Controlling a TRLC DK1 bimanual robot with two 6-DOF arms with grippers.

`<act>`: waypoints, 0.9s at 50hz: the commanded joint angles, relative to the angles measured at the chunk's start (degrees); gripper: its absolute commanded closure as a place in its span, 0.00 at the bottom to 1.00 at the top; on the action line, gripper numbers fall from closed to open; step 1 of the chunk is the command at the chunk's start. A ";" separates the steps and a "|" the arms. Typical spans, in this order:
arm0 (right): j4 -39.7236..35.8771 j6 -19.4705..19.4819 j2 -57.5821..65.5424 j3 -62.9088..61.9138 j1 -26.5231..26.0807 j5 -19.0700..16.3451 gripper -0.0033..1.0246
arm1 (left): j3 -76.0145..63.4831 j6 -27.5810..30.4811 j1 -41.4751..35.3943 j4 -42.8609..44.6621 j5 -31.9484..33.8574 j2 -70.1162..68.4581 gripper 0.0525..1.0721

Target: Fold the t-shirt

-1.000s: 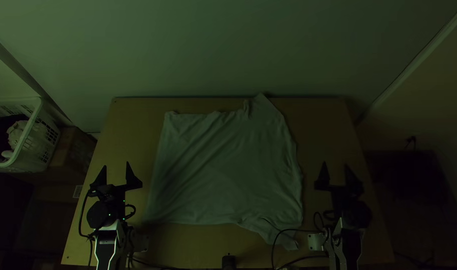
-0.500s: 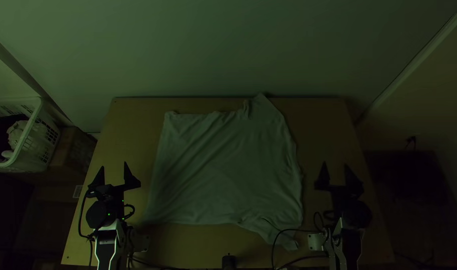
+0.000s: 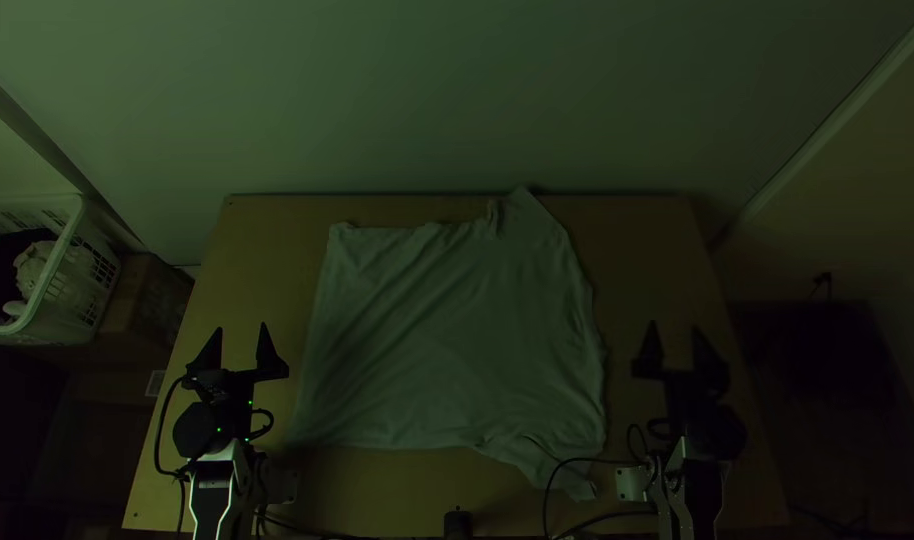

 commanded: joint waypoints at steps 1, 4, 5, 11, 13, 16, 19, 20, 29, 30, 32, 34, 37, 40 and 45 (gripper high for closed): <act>7.74 0.53 -0.21 0.11 0.15 0.43 0.04 | -2.33 0.35 -0.58 4.43 2.07 -0.30 0.04; 11.78 0.01 -0.03 0.19 0.86 0.43 0.04 | -1.53 0.78 -0.93 7.24 3.12 -0.21 0.04; 12.48 -0.43 -0.03 0.46 1.38 0.43 0.04 | -1.18 0.96 -1.11 7.85 3.92 -0.21 0.04; 14.59 -3.51 0.41 1.86 3.85 0.43 0.04 | 1.54 0.87 -3.83 10.14 4.97 1.73 0.04; 15.65 -4.12 0.76 2.13 3.93 0.43 0.04 | 2.77 0.70 -4.71 10.58 4.97 2.96 0.04; 16.53 -4.21 1.55 3.36 3.93 0.43 0.04 | 4.53 0.70 -5.77 11.63 4.88 5.42 0.04; 16.62 -4.74 3.39 5.12 4.11 0.43 0.04 | 7.17 0.61 -6.29 11.90 4.88 8.49 0.04; 16.97 -4.92 4.36 5.73 4.11 0.43 0.04 | 8.05 0.61 -6.29 12.07 4.88 9.81 0.04; 19.60 -5.00 20.97 16.63 3.93 0.43 0.04 | 18.50 0.52 -5.85 13.48 4.53 25.10 0.04; 19.60 -5.00 23.08 18.03 3.85 0.43 0.04 | 19.74 0.43 -5.85 13.48 4.53 26.69 0.04; 19.60 -5.00 27.13 20.94 3.67 0.43 0.04 | 21.93 0.43 -5.77 13.48 4.53 29.41 0.04; 19.60 -5.00 29.94 23.40 3.41 0.43 0.04 | 24.13 0.43 -5.68 13.48 4.53 31.61 0.04; 19.60 -4.92 34.95 27.88 3.41 0.43 0.04 | 27.73 0.52 -5.68 13.57 4.53 35.83 0.04; 19.60 -4.74 40.05 32.45 3.32 0.43 0.04 | 32.30 0.52 -5.50 13.04 4.44 40.66 0.04; 19.34 -4.56 47.78 39.74 3.32 0.43 0.04 | 39.69 0.43 -5.50 11.63 4.53 47.43 0.04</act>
